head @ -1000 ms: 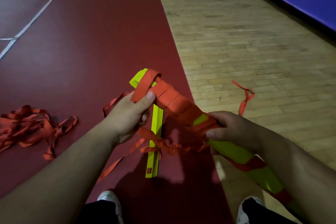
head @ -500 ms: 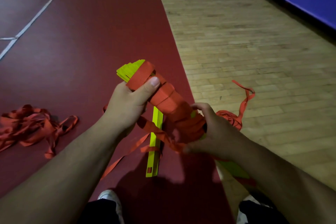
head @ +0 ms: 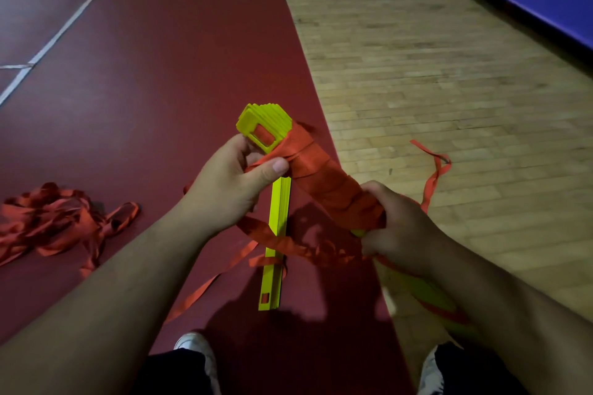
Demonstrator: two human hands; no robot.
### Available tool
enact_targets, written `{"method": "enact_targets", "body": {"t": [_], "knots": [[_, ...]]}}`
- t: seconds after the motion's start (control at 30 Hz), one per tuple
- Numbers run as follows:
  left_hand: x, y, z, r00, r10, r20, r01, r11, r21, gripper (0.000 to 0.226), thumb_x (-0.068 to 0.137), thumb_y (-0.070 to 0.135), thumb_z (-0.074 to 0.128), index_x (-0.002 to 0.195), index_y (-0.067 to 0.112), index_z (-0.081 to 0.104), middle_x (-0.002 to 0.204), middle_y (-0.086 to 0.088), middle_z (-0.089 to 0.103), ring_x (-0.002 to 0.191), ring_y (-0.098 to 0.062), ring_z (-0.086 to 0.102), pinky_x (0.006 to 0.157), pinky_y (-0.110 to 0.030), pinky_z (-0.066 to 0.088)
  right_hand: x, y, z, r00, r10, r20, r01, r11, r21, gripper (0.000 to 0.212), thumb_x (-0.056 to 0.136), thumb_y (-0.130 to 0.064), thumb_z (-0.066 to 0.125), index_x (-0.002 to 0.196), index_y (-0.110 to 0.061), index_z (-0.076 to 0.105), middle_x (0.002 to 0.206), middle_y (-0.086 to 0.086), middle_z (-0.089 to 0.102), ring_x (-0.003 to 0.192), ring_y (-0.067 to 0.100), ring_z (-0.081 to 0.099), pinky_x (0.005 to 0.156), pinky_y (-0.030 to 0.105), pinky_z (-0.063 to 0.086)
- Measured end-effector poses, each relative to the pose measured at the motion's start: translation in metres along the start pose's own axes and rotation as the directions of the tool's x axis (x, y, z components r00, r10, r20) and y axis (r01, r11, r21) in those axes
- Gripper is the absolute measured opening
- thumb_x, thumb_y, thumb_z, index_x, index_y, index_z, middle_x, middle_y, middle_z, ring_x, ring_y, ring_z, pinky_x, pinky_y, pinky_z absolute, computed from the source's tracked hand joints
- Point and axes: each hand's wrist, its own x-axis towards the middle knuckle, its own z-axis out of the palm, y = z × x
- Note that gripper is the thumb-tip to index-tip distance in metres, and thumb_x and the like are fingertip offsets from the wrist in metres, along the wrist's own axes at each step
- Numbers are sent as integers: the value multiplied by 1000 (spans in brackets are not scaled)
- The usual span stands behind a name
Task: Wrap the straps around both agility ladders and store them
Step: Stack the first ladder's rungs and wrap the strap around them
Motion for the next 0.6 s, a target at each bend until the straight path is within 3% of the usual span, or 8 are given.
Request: {"method": "enact_targets", "body": {"t": [0.13,0.23,0.33,0.43,0.5,0.6], "knots": [[0,-5,-3,996,0,-94,12,992,122,49,81,54,65,79,6,59,48,2,49,40,-13,46,42,-21,36,4,1,3,1000,21,21,-22,998,55,56,55,-7,77,98,-40,61,80,-11,72,74,10,67,67,35,55],[-3,-9,-1,998,-17,-57,25,989,144,43,88,57,54,74,18,62,50,6,54,44,-8,46,46,-20,36,5,2,1,998,54,37,-57,995,81,57,59,-2,76,97,-41,62,81,-13,72,72,7,66,65,29,54],[-5,-15,8,997,-80,-23,81,996,36,50,85,70,47,68,25,61,62,-3,55,49,-12,41,47,-24,32,5,-3,-1,995,61,77,-76,974,213,56,47,-8,69,96,-34,67,81,6,74,72,22,69,65,36,54],[-6,-13,13,982,-185,-31,176,966,-191,54,91,67,46,70,19,57,57,0,50,47,-8,36,45,-19,28,2,-7,-6,974,35,224,-149,844,516,50,45,1,60,91,-16,71,79,31,68,62,37,65,56,34,53],[-6,-12,15,974,-224,-10,210,927,-310,53,90,65,46,74,15,55,56,3,49,49,-9,33,47,-22,23,1,-5,-7,935,-35,352,-206,754,624,46,41,1,63,85,-9,73,79,34,66,62,39,67,55,34,54],[-8,-13,18,986,-155,57,166,919,-359,60,76,80,57,77,20,54,63,-8,46,43,-9,30,44,-24,21,2,2,-4,848,-136,512,-282,702,654,61,34,-14,77,92,3,70,88,37,66,74,43,68,66,41,55]]}}
